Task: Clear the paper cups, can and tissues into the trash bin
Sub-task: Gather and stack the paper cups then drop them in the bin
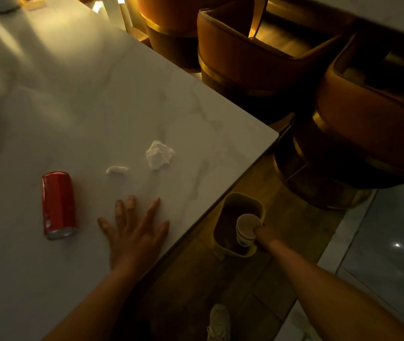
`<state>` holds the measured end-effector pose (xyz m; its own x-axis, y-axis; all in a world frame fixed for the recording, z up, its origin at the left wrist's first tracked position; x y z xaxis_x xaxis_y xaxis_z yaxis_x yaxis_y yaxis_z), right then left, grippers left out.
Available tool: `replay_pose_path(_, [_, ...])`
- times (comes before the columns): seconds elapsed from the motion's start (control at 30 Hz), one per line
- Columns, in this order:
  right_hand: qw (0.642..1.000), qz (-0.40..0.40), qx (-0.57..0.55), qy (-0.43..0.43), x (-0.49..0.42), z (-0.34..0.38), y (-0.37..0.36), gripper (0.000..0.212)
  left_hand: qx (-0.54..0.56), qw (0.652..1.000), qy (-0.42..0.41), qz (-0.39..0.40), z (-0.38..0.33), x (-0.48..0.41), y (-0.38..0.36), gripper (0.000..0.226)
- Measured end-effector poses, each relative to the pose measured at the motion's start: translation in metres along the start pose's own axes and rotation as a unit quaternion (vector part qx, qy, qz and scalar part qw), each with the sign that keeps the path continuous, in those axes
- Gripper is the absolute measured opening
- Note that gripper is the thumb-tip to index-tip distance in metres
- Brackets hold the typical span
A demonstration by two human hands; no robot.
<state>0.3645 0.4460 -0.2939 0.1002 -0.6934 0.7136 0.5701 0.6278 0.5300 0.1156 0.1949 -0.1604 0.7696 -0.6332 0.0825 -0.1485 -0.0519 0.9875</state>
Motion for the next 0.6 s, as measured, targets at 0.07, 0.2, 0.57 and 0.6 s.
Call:
replay_pose_path(0.07, [1.0, -0.001, 0.005, -0.005, -0.017, -0.005, -0.007, 0.041, -0.004, 1.0, 0.001, -0.009, 0.001, 0.0, -0.002, 0.064])
replay_pose_path(0.2, [1.0, 0.009, 0.016, -0.024, -0.025, -0.008, -0.009, 0.038, 0.0, 1.0, 0.001, -0.02, 0.001, 0.001, -0.003, 0.064])
replay_pose_path(0.57, [0.998, 0.043, -0.051, -0.013, -0.01, 0.0, -0.003, 0.025, -0.003, 1.0, 0.006, -0.016, 0.002, 0.001, -0.003, 0.065])
replay_pose_path(0.6, [0.998, 0.042, -0.05, -0.013, -0.009, 0.0, -0.003, 0.025, -0.004, 1.0, 0.006, -0.014, 0.002, 0.001, -0.004, 0.065])
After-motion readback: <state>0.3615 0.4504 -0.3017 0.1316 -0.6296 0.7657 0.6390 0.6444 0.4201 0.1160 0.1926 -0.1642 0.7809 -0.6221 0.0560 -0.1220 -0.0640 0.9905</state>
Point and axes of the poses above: each hand's wrist, its own x-axis away from the middle knuckle, its own y-axis out of the back of the hand, z = x × y, the point moved 5 cm from there along -x, towards the middle knuckle, and after that the axes turned 2 degrees about -z, right-handed, at the moved point
